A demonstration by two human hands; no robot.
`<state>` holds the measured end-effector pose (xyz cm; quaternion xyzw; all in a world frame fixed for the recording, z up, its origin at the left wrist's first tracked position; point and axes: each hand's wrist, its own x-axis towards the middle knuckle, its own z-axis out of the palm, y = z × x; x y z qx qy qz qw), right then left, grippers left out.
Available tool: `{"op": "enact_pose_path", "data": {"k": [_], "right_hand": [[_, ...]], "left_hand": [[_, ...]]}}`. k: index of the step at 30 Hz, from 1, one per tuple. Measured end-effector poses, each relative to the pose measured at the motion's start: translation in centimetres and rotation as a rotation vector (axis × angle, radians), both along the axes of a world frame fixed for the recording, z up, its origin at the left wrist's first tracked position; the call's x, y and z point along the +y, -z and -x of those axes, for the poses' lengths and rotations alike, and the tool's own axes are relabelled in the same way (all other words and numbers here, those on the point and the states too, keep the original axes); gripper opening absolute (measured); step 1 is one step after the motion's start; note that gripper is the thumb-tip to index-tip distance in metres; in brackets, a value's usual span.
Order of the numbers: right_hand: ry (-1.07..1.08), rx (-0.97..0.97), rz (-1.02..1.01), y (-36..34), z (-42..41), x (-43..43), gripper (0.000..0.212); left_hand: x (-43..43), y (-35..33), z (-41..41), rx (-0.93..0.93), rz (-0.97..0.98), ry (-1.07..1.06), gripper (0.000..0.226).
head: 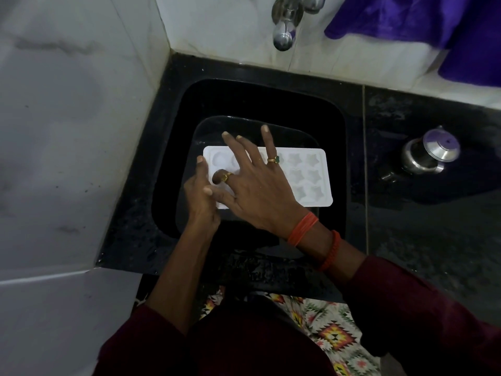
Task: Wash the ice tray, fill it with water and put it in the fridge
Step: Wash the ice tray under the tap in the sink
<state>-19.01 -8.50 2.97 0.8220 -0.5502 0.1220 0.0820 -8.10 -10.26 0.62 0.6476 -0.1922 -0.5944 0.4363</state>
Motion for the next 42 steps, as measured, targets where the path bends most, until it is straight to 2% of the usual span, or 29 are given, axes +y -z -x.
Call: {"op": "enact_pose_path", "data": {"k": [4, 15, 28, 35, 42], "right_hand": [[-0.022, 0.046, -0.040, -0.2, -0.1, 0.2, 0.066], [-0.035, 0.047, -0.001, 0.2, 0.3, -0.3, 0.061], [-0.023, 0.012, -0.035, 0.5, 0.0, 0.6, 0.064], [-0.032, -0.036, -0.012, -0.3, 0.0, 1.3, 0.056], [-0.058, -0.002, -0.089, -0.2, -0.1, 2.1, 0.052]], "left_hand": [[-0.1, 0.0, 0.0, 0.005, -0.047, -0.023, 0.042], [0.2, 0.5, -0.4, -0.037, -0.021, 0.023, 0.043], [-0.3, 0.4, -0.4, -0.021, -0.087, -0.034, 0.057], [-0.2, 0.3, -0.7, -0.038, -0.059, -0.002, 0.042], [-0.1, -0.4, -0.2, 0.028, -0.019, 0.027, 0.034]]}}
